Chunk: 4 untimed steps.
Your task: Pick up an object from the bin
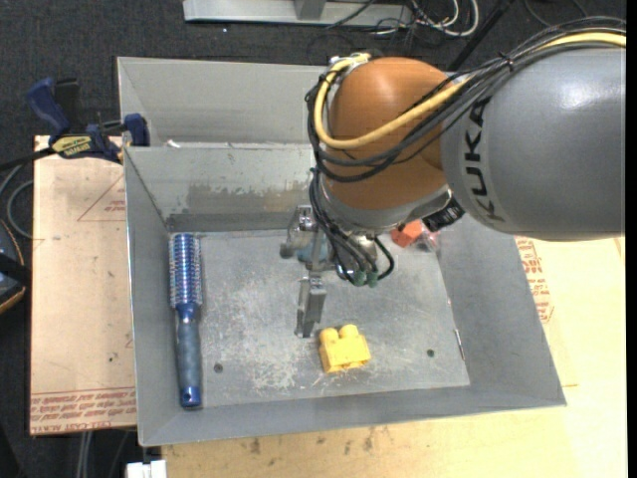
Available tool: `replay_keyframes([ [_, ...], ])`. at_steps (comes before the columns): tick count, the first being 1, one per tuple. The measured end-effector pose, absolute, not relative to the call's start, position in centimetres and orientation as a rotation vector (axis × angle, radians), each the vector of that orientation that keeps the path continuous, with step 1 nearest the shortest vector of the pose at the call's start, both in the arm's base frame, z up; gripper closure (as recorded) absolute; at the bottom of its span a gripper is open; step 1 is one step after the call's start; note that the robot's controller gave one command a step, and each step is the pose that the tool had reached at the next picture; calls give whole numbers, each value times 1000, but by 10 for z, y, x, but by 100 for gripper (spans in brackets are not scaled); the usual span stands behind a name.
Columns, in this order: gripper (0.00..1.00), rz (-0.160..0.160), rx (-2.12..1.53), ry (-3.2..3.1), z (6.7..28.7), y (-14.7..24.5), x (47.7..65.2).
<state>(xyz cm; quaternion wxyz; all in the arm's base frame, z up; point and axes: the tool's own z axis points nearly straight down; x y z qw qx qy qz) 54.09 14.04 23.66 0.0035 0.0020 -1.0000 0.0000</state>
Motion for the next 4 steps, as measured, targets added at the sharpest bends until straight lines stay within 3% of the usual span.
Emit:
replay_keyframes([
  [1,0,2,205,-3127,141,92,518],
  [2,0,-2,469,-3110,191,97,496],
  [3,0,-5,901,-3020,73,83,516],
  [4,0,-4,683,-3082,74,2,537],
])
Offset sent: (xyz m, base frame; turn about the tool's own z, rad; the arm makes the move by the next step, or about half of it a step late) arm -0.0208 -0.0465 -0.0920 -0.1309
